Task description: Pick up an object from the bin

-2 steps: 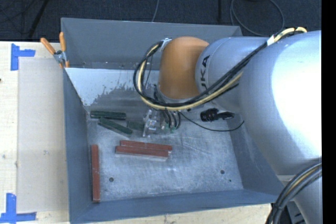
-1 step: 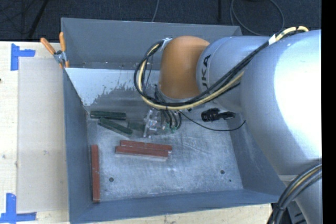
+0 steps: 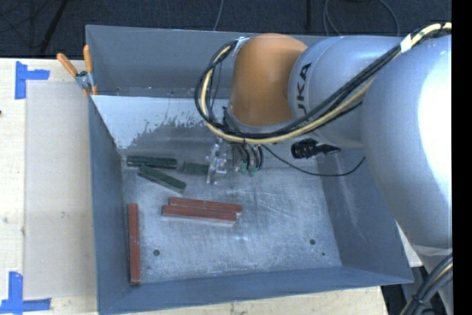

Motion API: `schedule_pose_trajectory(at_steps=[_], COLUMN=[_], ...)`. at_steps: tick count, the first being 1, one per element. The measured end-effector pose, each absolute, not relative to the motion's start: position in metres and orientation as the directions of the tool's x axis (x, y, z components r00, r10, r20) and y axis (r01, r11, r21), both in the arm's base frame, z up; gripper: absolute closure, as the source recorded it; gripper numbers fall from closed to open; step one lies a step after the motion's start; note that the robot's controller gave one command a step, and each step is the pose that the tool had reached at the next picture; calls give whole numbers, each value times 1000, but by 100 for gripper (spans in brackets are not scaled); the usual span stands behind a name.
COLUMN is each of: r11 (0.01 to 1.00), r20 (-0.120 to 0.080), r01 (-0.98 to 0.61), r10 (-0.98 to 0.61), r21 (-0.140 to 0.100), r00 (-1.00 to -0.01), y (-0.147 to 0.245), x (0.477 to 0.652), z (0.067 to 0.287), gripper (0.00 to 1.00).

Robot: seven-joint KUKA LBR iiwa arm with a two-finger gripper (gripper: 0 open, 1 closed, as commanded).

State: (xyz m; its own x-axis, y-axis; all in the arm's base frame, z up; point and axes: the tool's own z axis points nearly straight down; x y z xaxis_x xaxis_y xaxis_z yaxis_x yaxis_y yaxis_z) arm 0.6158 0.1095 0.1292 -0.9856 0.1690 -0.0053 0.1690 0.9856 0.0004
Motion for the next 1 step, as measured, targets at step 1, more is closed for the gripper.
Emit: schedule_pose_trajectory(at_steps=[1], r11=[997], r20=[-1], r01=[73], r10=[73], r21=[-1], r00=[-997], y=[126], x=[571], z=[254], gripper=[100])
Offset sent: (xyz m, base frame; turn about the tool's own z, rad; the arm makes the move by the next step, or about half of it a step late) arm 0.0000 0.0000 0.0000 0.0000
